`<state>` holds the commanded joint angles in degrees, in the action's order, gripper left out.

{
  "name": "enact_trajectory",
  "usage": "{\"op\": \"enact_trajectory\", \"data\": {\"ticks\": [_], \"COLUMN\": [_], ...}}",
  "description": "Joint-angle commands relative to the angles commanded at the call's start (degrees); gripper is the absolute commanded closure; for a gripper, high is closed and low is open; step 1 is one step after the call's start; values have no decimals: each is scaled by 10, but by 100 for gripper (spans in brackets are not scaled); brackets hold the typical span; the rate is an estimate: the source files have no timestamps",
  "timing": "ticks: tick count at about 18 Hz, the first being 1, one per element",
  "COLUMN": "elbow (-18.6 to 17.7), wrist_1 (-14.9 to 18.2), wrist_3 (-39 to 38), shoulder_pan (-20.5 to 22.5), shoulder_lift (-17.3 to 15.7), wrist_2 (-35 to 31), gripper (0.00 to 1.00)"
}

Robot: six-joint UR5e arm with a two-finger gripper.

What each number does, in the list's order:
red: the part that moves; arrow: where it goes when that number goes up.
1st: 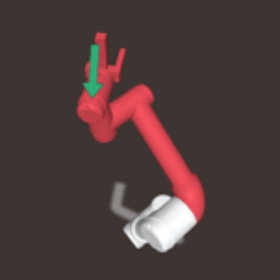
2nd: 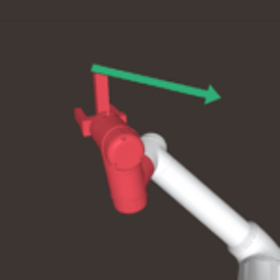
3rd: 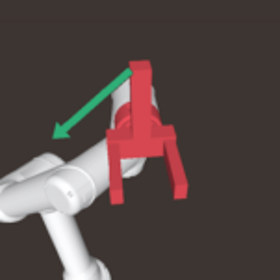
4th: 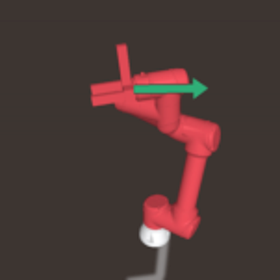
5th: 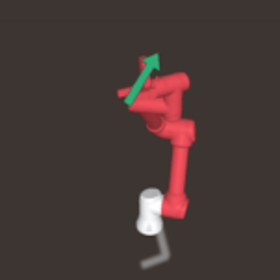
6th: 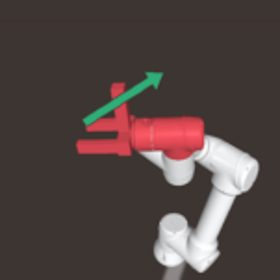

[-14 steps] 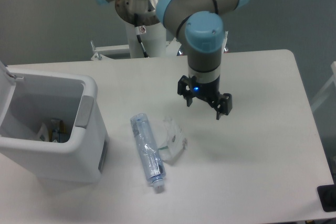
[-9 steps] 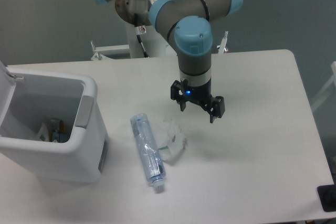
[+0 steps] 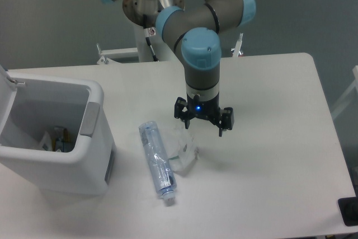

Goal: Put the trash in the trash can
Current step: 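Lower the open gripper toward the clear plastic wrapper beside the bottle, then close the gripper on the clear plastic wrapper and lift it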

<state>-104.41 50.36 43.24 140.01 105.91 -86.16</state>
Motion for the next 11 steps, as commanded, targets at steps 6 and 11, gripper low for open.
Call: {"op": "enact_trajectory", "data": {"ticks": [6,11], "elbow": [-27,-17], "wrist_1": [-10,-12], "wrist_3": [-9,-9], "shoulder_pan": [-6,-20], "shoulder_lift": [13,33], "wrist_2": [31,1], "gripper": [0,0]}}
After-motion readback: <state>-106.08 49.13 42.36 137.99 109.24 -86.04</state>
